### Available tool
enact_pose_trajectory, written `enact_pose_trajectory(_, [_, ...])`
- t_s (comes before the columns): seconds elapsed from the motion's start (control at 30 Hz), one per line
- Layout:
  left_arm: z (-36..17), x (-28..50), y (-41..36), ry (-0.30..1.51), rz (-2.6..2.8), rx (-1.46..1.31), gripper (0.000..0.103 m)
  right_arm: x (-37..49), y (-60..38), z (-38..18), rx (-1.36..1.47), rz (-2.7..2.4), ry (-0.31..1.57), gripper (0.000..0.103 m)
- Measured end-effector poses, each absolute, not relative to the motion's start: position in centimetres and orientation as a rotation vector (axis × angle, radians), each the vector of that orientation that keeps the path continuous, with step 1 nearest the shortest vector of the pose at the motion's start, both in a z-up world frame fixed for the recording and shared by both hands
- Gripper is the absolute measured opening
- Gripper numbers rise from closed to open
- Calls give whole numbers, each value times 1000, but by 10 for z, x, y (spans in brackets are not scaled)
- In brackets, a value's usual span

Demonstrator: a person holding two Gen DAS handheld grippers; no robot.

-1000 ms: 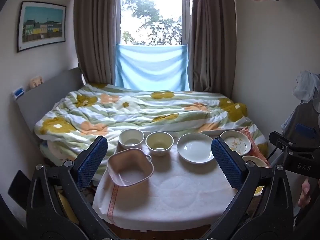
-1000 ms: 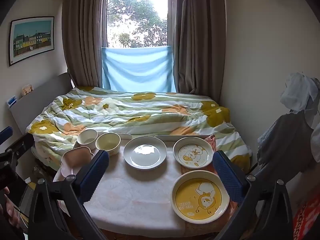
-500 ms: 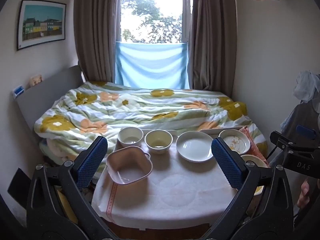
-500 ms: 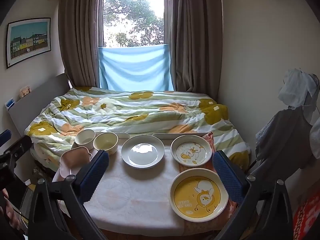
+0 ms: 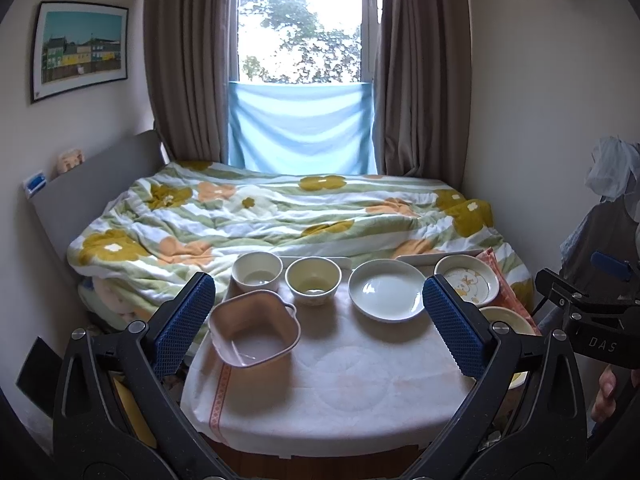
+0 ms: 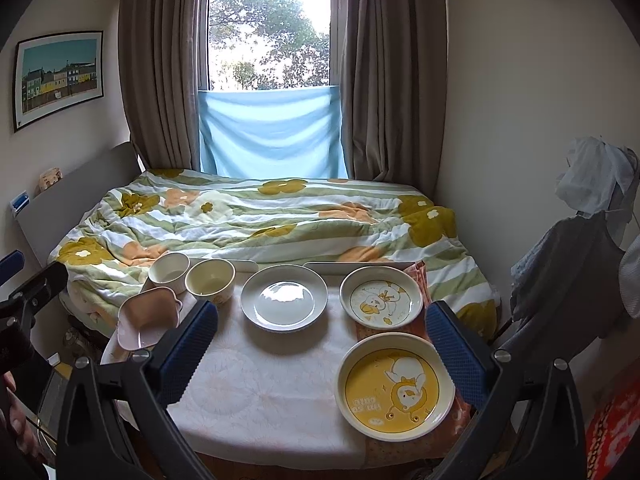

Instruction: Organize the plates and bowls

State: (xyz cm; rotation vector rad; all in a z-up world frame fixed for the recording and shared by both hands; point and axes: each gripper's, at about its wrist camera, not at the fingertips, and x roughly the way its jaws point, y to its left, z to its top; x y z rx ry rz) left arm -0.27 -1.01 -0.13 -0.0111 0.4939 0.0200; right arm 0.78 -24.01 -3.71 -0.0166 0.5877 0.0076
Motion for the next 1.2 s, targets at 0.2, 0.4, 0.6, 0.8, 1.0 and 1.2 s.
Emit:
enact_pose_trajectory(0.2, [-1,-2,-11,495,21,-11,103,6,-238,-38,-17,13,589,103])
enact_pose_trajectory(0.4, [-2,-2,-11,494,20,-8,103,7,-238,-37,-19,11,589,103])
enact_pose_trajectory(0.6, [-2,-1,-14,497,20,-9,103,8,-239,-37,-18,13,591,103])
enact_pose_trajectory(0.8, [0,0,-16,497,18,-10,103,8,-240,-36,-18,12,591,103])
enact_pose_trajectory(1.0, [1,-1,-17,497,19,-9,102,12,-241,-36,-16,15,589,103])
enact_pose_trajectory(1.2, [1,-1,-17,497,19,-10,103,12,-241,-36,-15,16,588,103])
